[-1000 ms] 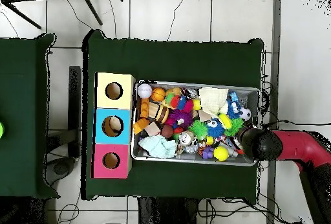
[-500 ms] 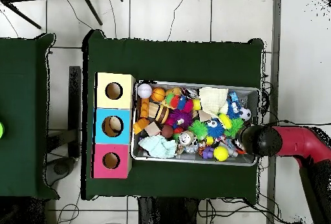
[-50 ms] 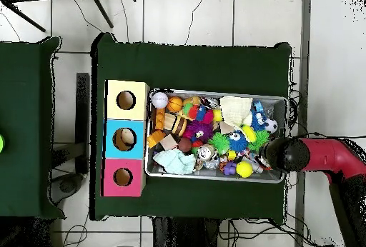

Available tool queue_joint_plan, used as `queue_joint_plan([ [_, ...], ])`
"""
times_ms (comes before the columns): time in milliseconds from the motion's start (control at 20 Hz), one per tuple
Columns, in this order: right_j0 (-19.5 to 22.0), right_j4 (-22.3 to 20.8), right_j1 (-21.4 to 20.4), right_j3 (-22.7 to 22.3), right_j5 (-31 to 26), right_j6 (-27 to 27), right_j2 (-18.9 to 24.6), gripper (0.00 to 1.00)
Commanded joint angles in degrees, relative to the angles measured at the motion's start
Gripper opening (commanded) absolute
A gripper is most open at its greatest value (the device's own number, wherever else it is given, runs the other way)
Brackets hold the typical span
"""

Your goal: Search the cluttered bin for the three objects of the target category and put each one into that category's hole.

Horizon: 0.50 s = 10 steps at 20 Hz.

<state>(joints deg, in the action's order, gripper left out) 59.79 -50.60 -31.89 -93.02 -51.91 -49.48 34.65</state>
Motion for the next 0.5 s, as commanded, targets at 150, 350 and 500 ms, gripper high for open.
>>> queue_joint_plan([
  [150, -0.3, -1.9, 2.0, 0.3, -4.7, 14.2, -0.7, 1.0],
  [350, -0.2, -1.4, 3.9, 0.9, -4.5, 14.6, -0.2, 1.0],
  [500, 0.5, 0.7, 5.6, 0.8, -5.1, 14.3, 0.5, 1.0],
])
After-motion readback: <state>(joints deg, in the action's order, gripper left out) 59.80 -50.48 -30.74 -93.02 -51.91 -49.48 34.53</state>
